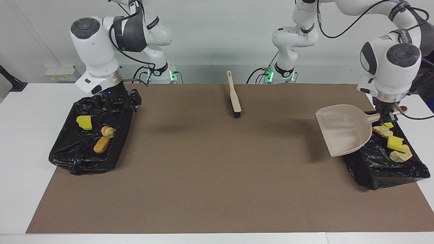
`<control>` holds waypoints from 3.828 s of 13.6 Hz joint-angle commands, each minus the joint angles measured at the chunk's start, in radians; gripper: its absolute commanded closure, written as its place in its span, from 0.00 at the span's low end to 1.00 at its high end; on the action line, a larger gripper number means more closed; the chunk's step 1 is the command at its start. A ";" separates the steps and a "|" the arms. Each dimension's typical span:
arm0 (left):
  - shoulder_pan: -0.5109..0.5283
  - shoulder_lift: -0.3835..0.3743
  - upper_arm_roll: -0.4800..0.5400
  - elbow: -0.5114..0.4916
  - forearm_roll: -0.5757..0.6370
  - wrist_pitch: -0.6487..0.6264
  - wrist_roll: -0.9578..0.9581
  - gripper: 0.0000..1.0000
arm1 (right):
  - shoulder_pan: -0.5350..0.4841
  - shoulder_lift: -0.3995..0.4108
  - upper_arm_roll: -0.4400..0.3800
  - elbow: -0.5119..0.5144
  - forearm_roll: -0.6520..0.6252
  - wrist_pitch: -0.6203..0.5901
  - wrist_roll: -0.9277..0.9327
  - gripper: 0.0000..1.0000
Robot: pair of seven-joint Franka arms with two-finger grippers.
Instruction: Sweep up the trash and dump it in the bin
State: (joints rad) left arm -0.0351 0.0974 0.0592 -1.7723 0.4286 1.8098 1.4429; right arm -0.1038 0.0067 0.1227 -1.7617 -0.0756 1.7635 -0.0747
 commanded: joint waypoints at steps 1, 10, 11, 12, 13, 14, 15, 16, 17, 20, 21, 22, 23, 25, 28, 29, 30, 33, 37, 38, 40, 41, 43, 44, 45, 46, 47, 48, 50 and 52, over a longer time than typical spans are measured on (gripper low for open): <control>-0.017 -0.050 -0.096 -0.090 -0.063 -0.029 -0.274 1.00 | -0.011 -0.001 -0.008 0.054 -0.013 -0.073 -0.017 0.00; -0.063 0.057 -0.373 -0.145 -0.352 0.107 -1.255 1.00 | 0.130 -0.019 -0.215 0.203 0.063 -0.196 0.016 0.00; -0.068 0.071 -0.410 -0.142 -0.378 0.137 -1.351 1.00 | 0.128 -0.028 -0.216 0.203 0.066 -0.205 0.016 0.00; -0.075 0.091 -0.439 -0.139 -0.381 0.157 -1.445 1.00 | 0.128 -0.037 -0.224 0.199 0.066 -0.210 0.013 0.00; -0.084 0.106 -0.468 -0.139 -0.383 0.180 -1.539 1.00 | 0.130 -0.042 -0.224 0.194 0.065 -0.210 0.015 0.00; -0.089 0.117 -0.493 -0.139 -0.383 0.199 -1.637 1.00 | 0.134 -0.048 -0.224 0.186 0.065 -0.213 0.016 0.00; -0.091 0.126 -0.516 -0.139 -0.383 0.216 -1.703 1.00 | 0.133 -0.050 -0.219 0.185 0.065 -0.213 0.018 0.00; -0.098 0.137 -0.535 -0.136 -0.383 0.232 -1.757 1.00 | 0.142 -0.050 -0.216 0.185 0.066 -0.210 0.021 0.00; -0.103 0.151 -0.551 -0.136 -0.383 0.244 -1.817 1.00 | 0.144 -0.048 -0.215 0.185 0.065 -0.210 0.039 0.00; -0.120 0.159 -0.572 -0.136 -0.383 0.269 -1.909 1.00 | 0.145 -0.053 -0.206 0.179 0.066 -0.202 0.090 0.00; -0.132 0.159 -0.575 -0.136 -0.383 0.270 -1.956 1.00 | 0.147 -0.053 -0.204 0.177 0.066 -0.197 0.098 0.00; -0.134 0.168 -0.579 -0.131 -0.383 0.282 -2.014 1.00 | 0.147 -0.053 -0.201 0.171 0.068 -0.197 0.096 0.00; -0.140 0.185 -0.585 -0.121 -0.383 0.289 -2.042 1.00 | 0.147 -0.060 -0.201 0.165 0.068 -0.196 0.102 0.00; -0.143 0.209 -0.590 -0.119 -0.380 0.299 -2.041 1.00 | 0.147 -0.060 -0.201 0.165 0.068 -0.197 0.105 0.00; -0.138 0.219 -0.593 -0.095 -0.379 0.281 -2.033 0.81 | 0.148 -0.063 -0.201 0.160 0.079 -0.202 0.108 0.00; -0.135 0.214 -0.593 -0.095 -0.381 0.276 -2.033 0.53 | 0.148 -0.065 -0.199 0.157 0.104 -0.200 0.125 0.00; -0.135 0.205 -0.593 -0.096 -0.381 0.260 -2.033 0.27 | 0.148 -0.067 -0.199 0.156 0.118 -0.202 0.150 0.00; -0.134 0.150 -0.556 -0.110 -0.379 0.209 -1.998 0.00 | 0.154 -0.068 -0.193 0.153 0.117 -0.199 0.161 0.00; -0.134 0.012 -0.376 -0.143 -0.379 0.114 -1.778 0.00 | 0.162 -0.068 -0.190 0.151 0.099 -0.196 0.150 0.00; -0.135 -0.023 -0.328 -0.147 -0.379 0.094 -1.707 0.00 | 0.164 -0.068 -0.190 0.151 0.099 -0.196 0.150 0.00; -0.141 -0.085 -0.216 -0.130 -0.383 0.075 -1.534 0.00 | 0.162 -0.068 -0.192 0.148 0.097 -0.196 0.147 0.00; -0.141 -0.109 -0.169 -0.110 -0.383 0.066 -1.447 0.00 | 0.164 -0.070 -0.192 0.146 0.097 -0.196 0.148 0.00; -0.137 -0.108 -0.112 0.009 -0.383 -0.051 -1.348 0.00 | 0.161 -0.073 -0.192 0.143 0.099 -0.200 0.148 0.00; -0.120 -0.102 -0.108 0.087 -0.390 -0.131 -1.319 0.00 | 0.161 -0.074 -0.192 0.143 0.097 -0.200 0.148 0.00; -0.099 -0.099 -0.105 0.143 -0.398 -0.174 -1.308 0.00 | 0.161 -0.073 -0.192 0.143 0.097 -0.203 0.148 0.00; -0.076 -0.096 -0.104 0.184 -0.410 -0.205 -1.302 0.00 | 0.161 -0.074 -0.192 0.143 0.097 -0.208 0.150 0.00; -0.063 -0.094 -0.102 0.229 -0.439 -0.257 -1.296 0.00 | 0.161 -0.074 -0.192 0.145 0.097 -0.208 0.150 0.00; -0.052 -0.078 -0.095 0.272 -0.450 -0.320 -1.291 0.00 | 0.158 -0.074 -0.192 0.143 0.097 -0.210 0.148 0.00; -0.046 -0.054 -0.088 0.349 -0.452 -0.389 -1.285 0.00 | 0.156 -0.074 -0.192 0.143 0.097 -0.211 0.150 0.00; -0.037 -0.073 -0.082 0.344 -0.449 -0.389 -1.241 0.00 | 0.158 -0.074 -0.192 0.143 0.097 -0.211 0.156 0.00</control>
State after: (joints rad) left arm -0.0842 0.0007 -0.0261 -1.4781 -0.0017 1.4599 0.1589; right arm 0.0592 -0.0423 -0.0745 -1.5912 0.0258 1.5578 0.0643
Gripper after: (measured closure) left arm 0.000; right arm 0.000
